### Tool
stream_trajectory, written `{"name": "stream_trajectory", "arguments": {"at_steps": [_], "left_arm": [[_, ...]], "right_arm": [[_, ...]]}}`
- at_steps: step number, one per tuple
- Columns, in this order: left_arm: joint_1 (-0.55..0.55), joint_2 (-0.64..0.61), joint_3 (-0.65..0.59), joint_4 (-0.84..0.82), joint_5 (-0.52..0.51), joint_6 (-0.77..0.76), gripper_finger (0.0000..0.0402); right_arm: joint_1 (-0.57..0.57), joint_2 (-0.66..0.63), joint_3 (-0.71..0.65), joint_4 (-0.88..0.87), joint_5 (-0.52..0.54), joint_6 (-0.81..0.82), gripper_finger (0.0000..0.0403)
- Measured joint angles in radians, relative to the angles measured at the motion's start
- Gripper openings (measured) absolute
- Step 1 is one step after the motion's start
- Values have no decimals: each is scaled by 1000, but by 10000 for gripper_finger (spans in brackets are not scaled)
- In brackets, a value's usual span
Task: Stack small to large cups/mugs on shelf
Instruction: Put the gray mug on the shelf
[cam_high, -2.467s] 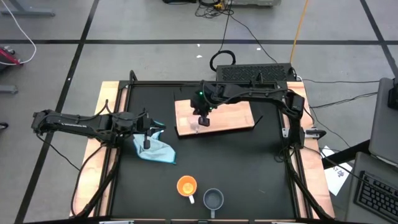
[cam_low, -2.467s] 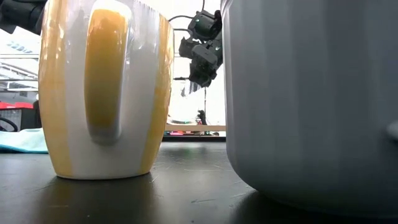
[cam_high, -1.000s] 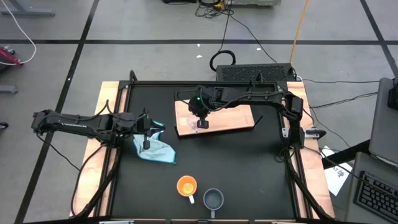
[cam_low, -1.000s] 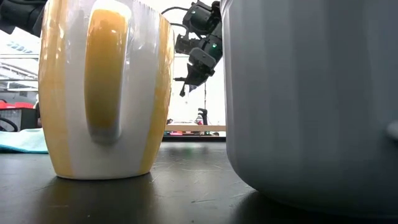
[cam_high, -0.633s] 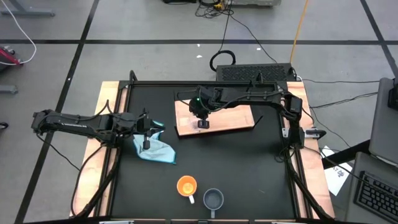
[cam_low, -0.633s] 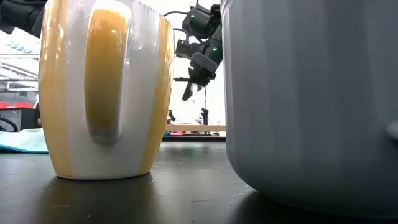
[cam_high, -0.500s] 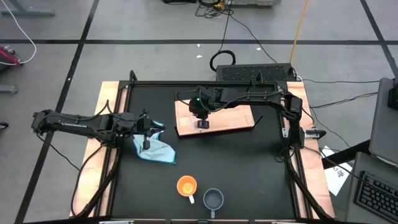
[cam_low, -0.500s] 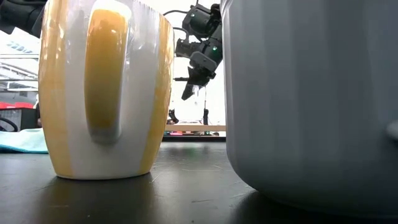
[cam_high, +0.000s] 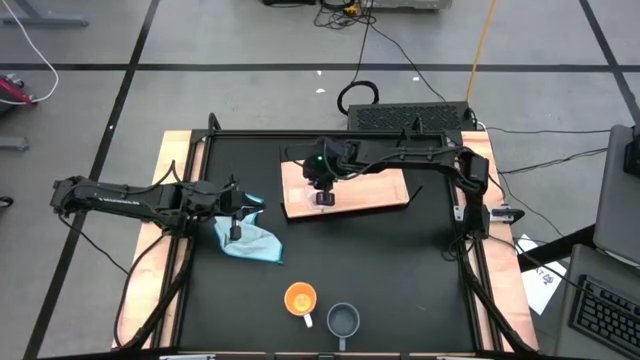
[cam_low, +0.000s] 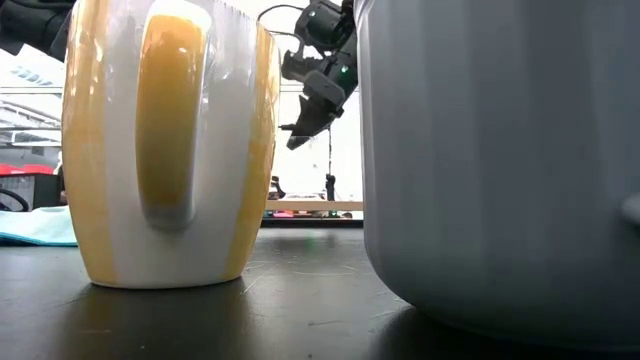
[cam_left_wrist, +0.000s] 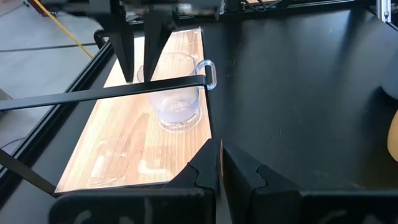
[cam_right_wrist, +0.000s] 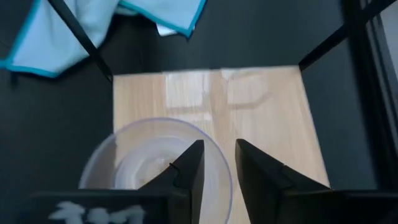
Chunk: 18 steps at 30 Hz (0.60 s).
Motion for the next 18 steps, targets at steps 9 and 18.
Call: {"name": "stream_trajectory", "arguments": {"at_steps": [9, 18], "left_arm": [[0, 0, 0, -2, 0, 1, 24], [-1, 0, 0, -22, 25, -3, 24]], "right_arm": [[20, -86, 0, -25, 0, 32, 109], [93, -258, -10, -163, 0, 25, 36]]}}
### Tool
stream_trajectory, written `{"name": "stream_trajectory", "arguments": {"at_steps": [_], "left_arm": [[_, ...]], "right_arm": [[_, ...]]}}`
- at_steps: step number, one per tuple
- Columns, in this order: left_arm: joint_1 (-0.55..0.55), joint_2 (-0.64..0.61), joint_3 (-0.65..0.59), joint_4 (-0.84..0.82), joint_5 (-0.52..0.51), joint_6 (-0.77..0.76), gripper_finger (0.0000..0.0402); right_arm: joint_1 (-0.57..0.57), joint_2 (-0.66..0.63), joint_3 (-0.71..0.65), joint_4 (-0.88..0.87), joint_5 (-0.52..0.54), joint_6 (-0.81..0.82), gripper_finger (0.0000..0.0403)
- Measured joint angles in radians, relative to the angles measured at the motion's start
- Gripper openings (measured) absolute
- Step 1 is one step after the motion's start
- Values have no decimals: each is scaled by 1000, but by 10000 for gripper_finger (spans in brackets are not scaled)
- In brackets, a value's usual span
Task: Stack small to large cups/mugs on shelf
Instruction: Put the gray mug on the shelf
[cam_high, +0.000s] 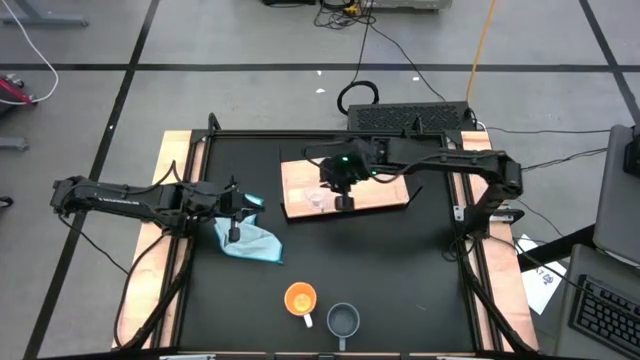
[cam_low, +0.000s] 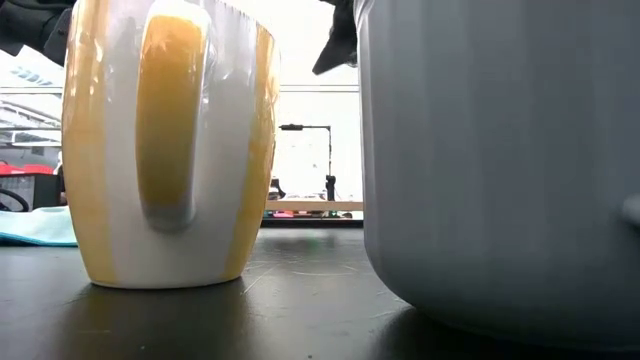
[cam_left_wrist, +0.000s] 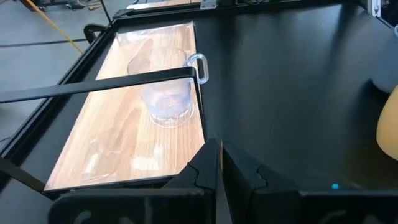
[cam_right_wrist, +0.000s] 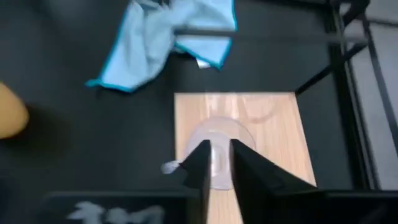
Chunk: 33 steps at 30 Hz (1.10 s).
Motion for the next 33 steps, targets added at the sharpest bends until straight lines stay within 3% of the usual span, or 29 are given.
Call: {"name": "stream_trajectory", "arguments": {"at_steps": [3, 10, 19, 25, 33], "left_arm": [[0, 0, 0, 0, 0, -1, 24], [0, 0, 0, 4, -2, 3, 24], [0, 0, 0, 30, -37, -1, 4], [0, 0, 0, 33, -48, -6, 4], [0, 0, 0, 70, -47, 6, 18]], "right_arm": [[39, -70, -41, 4, 4, 1, 6], [127, -238, -215, 60, 115, 72, 1], [241, -414, -585, 350, 115, 153, 0], [296, -448, -763, 511, 108, 249, 0], [375, -448, -862, 631, 107, 310, 0]]}}
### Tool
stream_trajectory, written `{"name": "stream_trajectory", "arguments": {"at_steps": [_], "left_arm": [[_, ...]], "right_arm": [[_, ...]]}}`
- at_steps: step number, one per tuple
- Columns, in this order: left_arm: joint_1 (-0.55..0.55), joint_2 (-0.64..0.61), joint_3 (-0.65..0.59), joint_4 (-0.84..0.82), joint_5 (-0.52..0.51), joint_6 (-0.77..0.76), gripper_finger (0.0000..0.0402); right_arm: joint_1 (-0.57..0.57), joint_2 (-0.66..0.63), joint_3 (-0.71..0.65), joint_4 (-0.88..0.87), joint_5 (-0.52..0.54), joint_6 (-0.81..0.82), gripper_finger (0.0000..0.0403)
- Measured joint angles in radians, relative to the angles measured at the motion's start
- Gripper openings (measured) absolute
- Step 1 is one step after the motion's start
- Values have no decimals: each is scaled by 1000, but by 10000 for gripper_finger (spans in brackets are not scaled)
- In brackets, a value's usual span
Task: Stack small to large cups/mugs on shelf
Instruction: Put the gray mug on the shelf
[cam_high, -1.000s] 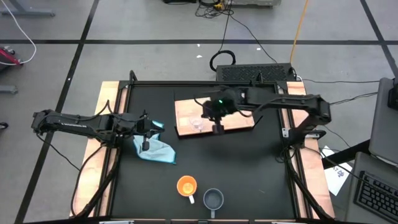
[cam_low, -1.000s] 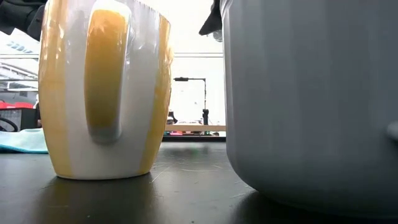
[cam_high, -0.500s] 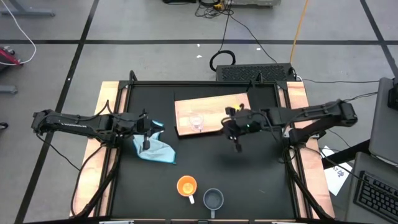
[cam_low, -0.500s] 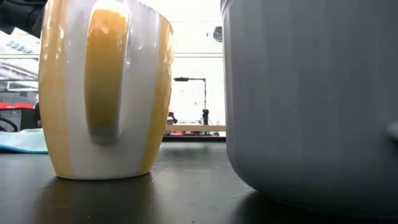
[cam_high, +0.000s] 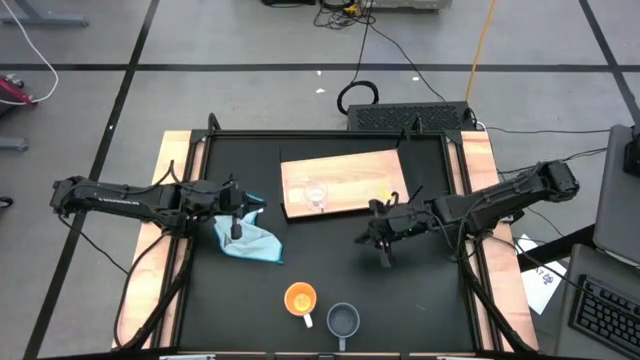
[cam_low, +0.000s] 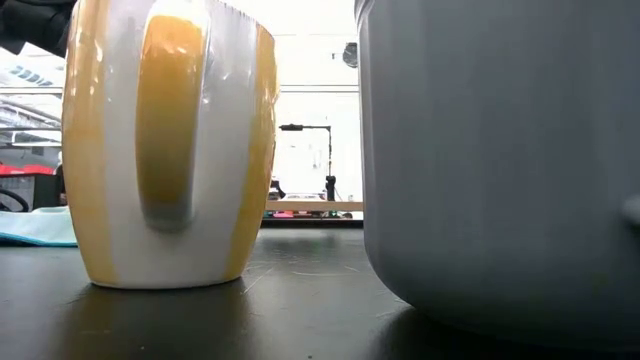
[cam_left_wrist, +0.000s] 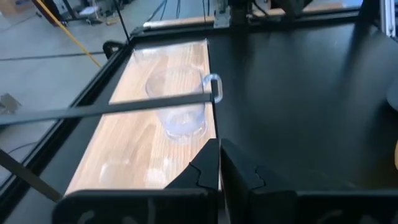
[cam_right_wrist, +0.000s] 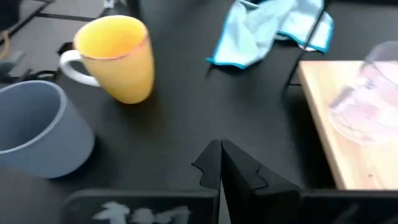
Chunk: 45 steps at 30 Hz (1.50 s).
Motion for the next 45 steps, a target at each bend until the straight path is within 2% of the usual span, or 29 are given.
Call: {"name": "stream_trajectory", "arguments": {"at_steps": [10, 22, 29, 32, 36, 45], "left_arm": [[0, 0, 0, 73, 47, -5, 3], [0, 0, 0, 75, 46, -51, 32], [-3, 0, 0, 76, 46, -52, 15], [-31, -16, 0, 80, 47, -37, 4], [-107, -37, 0, 116, 31, 0, 10], [-285, -44, 0, 132, -154, 11, 4]], "right_arm": [[84, 0, -5, 32, 0, -29, 0], [146, 77, -6, 39, 6, -19, 0], [150, 69, -34, 69, 105, -19, 0], [150, 50, -89, 136, 107, -20, 0], [150, 8, -164, 238, 107, -17, 0], [145, -133, -313, 364, 109, -12, 0]]}}
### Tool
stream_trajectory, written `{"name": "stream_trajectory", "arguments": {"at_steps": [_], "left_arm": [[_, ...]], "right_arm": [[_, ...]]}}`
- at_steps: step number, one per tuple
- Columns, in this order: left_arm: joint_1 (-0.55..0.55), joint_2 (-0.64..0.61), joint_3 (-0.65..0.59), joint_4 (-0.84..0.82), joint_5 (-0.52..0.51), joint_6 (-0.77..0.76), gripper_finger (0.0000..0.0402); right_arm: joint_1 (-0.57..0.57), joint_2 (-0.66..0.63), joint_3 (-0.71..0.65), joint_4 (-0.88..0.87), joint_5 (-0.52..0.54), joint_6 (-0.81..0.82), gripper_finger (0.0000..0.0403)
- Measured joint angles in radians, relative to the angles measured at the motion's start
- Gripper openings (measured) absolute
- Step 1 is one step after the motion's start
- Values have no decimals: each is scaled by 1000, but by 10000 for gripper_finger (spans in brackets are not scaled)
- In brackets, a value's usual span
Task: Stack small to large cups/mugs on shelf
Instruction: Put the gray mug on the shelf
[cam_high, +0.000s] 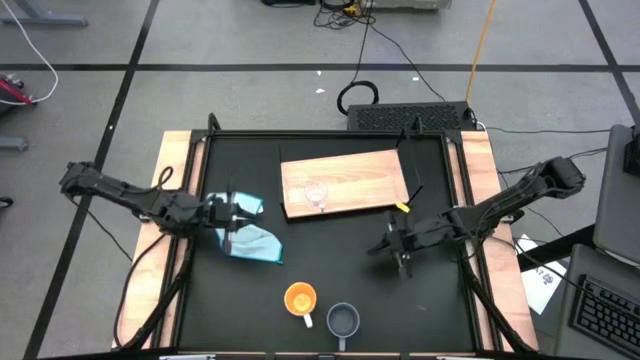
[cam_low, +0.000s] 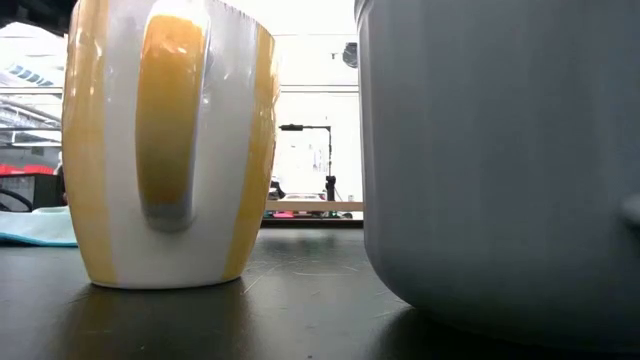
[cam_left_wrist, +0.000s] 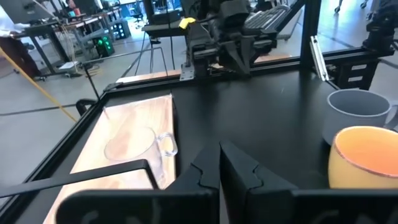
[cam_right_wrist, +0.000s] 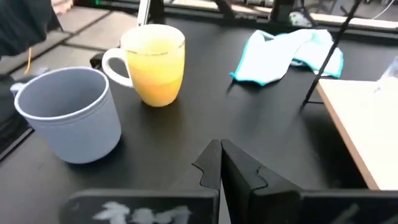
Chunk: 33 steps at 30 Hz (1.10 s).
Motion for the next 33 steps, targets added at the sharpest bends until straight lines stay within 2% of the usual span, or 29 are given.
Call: {"name": "stream_trajectory", "arguments": {"at_steps": [6, 14, 17, 24, 29, 33], "left_arm": [[-71, 2, 0, 25, -85, -12, 5], [-95, 81, 0, 81, -89, -41, 2], [-95, 129, 0, 149, -84, -63, 3], [-96, 274, 2, 334, 67, -150, 2], [-96, 386, 78, 330, 90, -196, 4], [-96, 485, 186, 247, 175, -196, 2]], "right_arm": [[1, -48, -68, 71, 0, -3, 0], [0, -72, -111, 80, 30, 17, 0], [1, -72, -113, 79, 29, 4, 0], [3, -72, -113, 78, 29, -16, 0], [3, -74, -113, 78, 29, -39, 0], [3, -99, -131, 95, 29, -59, 0]]}}
